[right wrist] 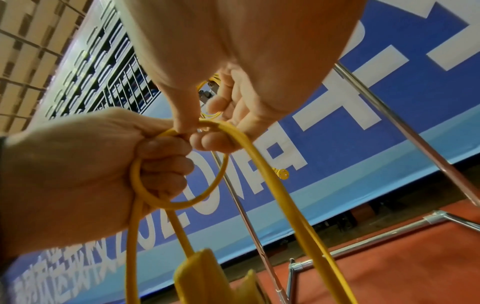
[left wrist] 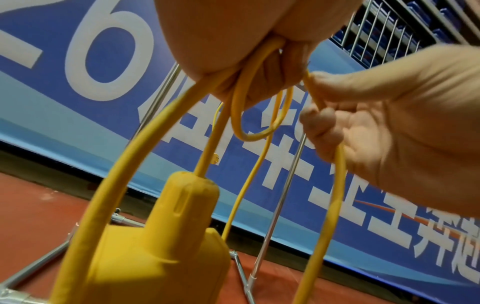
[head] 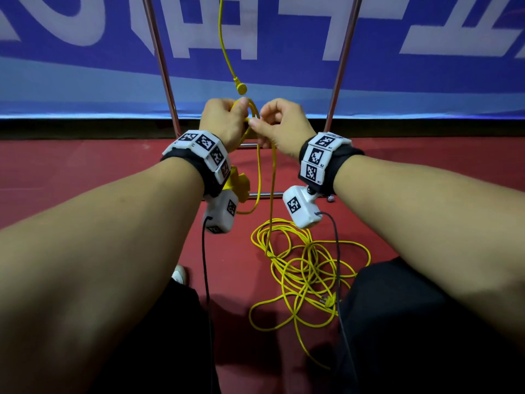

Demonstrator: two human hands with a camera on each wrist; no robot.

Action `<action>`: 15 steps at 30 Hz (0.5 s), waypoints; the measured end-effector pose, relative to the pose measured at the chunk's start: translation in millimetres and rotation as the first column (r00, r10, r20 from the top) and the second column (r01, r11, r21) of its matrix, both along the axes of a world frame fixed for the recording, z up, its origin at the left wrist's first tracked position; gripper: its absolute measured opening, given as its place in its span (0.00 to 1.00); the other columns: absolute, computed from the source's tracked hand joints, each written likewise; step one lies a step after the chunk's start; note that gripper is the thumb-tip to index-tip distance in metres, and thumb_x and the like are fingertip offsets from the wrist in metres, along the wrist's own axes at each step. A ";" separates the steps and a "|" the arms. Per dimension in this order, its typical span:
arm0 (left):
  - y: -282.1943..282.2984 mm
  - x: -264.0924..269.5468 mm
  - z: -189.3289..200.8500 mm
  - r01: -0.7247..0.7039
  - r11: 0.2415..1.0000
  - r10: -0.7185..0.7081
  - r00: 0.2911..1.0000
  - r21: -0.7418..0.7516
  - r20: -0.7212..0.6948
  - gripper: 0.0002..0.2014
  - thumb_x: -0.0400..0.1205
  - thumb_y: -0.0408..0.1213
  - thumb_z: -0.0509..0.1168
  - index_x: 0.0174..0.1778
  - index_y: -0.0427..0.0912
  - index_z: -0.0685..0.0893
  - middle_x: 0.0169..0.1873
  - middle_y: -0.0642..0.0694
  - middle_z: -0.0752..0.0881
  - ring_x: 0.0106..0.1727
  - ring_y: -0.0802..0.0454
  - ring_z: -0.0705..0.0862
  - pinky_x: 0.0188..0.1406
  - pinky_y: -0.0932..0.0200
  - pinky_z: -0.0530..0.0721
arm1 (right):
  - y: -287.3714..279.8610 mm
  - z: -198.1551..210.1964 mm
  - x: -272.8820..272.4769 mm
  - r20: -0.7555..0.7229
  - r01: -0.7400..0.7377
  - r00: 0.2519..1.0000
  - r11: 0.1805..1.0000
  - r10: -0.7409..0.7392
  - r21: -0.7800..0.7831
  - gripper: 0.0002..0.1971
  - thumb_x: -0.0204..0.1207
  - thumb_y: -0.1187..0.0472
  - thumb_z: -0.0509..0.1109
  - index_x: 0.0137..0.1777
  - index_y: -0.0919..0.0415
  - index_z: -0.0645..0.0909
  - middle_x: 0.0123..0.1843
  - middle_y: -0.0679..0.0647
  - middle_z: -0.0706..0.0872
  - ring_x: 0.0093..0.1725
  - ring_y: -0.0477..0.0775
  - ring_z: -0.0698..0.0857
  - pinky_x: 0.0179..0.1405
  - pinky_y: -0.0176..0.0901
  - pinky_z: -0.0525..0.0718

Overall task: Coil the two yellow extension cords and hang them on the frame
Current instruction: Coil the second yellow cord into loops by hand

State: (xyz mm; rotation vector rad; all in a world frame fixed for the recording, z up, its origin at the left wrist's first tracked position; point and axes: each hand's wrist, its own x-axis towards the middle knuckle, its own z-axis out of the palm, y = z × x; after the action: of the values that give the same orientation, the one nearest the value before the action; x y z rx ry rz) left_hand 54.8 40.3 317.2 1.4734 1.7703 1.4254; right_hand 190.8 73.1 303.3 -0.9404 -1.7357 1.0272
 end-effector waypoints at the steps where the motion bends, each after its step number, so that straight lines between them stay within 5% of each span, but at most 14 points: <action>1: 1.3 0.0 2.0 -0.033 0.999 0.033 0.999 0.017 -0.008 0.20 0.87 0.48 0.62 0.28 0.46 0.77 0.32 0.38 0.82 0.35 0.45 0.81 0.45 0.41 0.86 | -0.6 -1.6 0.2 0.054 -0.031 0.998 0.999 0.032 -0.020 0.08 0.81 0.65 0.72 0.45 0.64 0.76 0.30 0.56 0.82 0.22 0.47 0.83 0.26 0.41 0.83; 6: 7.2 -7.3 2.7 -0.129 0.991 0.129 0.992 0.038 0.011 0.20 0.88 0.47 0.61 0.31 0.43 0.79 0.32 0.40 0.79 0.34 0.46 0.76 0.35 0.55 0.75 | -0.3 -15.0 7.0 0.318 -0.135 0.930 0.977 0.183 -0.166 0.21 0.89 0.53 0.61 0.35 0.61 0.80 0.33 0.57 0.87 0.26 0.45 0.84 0.35 0.40 0.81; 10: 4.7 -13.7 -1.0 -0.127 0.992 0.126 0.989 0.011 0.073 0.21 0.89 0.46 0.60 0.29 0.47 0.79 0.31 0.40 0.79 0.33 0.45 0.77 0.37 0.56 0.77 | 5.3 -16.1 20.3 0.184 -0.070 0.971 0.917 0.153 -0.393 0.27 0.87 0.43 0.60 0.34 0.63 0.81 0.26 0.56 0.79 0.24 0.53 0.80 0.32 0.40 0.82; 15: -1.0 -15.4 -3.9 -0.008 0.999 0.011 0.998 -0.050 0.067 0.22 0.88 0.45 0.62 0.27 0.42 0.75 0.22 0.43 0.76 0.23 0.47 0.71 0.27 0.58 0.69 | 17.2 -5.0 32.4 0.269 0.100 0.960 0.992 -0.075 -0.078 0.25 0.84 0.46 0.66 0.28 0.58 0.84 0.19 0.51 0.70 0.21 0.48 0.67 0.28 0.40 0.67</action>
State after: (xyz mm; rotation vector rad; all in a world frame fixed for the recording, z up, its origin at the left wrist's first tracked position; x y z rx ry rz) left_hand 39.4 39.3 313.2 1.3775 1.7618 1.4080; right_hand 223.2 90.3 298.3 -1.2500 -1.8578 0.9633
